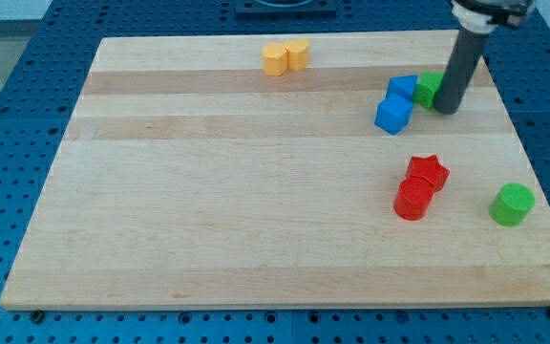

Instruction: Slide the blue cube towards the top right of the green star

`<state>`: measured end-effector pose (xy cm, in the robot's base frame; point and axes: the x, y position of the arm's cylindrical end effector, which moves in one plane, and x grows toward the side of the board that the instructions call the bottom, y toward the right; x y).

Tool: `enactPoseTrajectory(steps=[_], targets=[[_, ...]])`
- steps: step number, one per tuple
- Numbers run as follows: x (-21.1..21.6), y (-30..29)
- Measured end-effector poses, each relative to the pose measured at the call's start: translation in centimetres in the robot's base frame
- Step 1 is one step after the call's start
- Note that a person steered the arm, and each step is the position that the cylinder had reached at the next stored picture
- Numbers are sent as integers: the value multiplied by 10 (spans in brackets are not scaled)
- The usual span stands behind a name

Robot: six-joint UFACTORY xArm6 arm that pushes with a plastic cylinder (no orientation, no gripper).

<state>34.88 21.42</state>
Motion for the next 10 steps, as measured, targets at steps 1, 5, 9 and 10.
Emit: enactPoseTrajectory(steps=[1, 5, 9, 10], targets=[[2, -12], [-12, -49], [-23, -23], [-44, -21]])
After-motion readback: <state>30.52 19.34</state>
